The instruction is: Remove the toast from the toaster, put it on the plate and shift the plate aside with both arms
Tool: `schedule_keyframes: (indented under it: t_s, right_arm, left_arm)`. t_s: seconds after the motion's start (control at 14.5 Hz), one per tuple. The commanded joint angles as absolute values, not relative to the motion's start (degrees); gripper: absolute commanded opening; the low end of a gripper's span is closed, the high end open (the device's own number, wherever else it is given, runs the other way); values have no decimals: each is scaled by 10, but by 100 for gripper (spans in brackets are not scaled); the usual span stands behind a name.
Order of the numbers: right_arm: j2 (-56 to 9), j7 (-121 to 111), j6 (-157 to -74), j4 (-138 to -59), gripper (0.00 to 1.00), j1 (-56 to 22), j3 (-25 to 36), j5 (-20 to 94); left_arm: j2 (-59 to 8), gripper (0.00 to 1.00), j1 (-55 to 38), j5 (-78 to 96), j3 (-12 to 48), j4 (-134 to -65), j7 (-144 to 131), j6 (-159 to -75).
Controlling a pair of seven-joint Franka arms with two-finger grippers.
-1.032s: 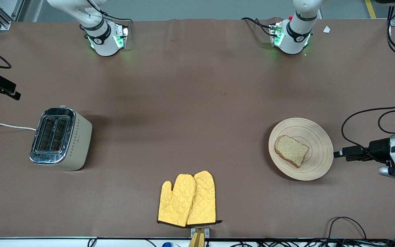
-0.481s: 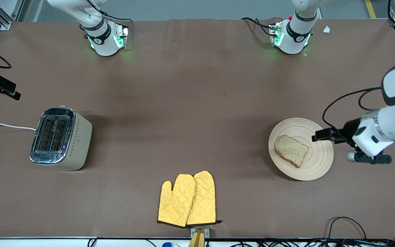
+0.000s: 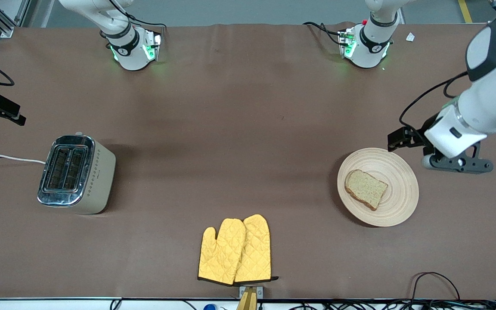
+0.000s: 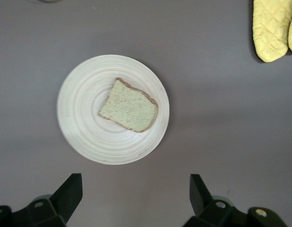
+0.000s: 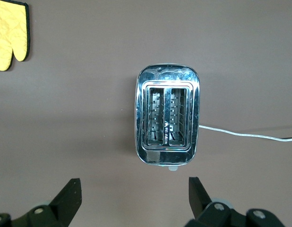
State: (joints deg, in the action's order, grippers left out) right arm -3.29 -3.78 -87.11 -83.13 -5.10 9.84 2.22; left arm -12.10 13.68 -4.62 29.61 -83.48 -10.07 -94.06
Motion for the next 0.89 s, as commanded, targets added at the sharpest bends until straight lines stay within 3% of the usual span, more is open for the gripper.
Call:
schedule_keyframes:
  t_s: [0.0, 0.21, 0.41, 0.83]
  right_arm:
    - [-18, -40, -869, -841, 100, -55, 101, 26]
    - [-18, -40, -869, -841, 100, -55, 100, 26]
    - [-18, -40, -869, -841, 100, -55, 100, 26]
    - [-18, -39, -868, -841, 100, -55, 100, 26]
  left_arm:
    - [-52, 100, 38, -43, 181, -860, -92, -893]
    - [16, 100, -29, -29, 100, -923, -94, -879]
    - [63, 100, -25, 6, 85, -961, -94, -879]
    - [40, 100, -23, 1, 84, -925, -90, -873]
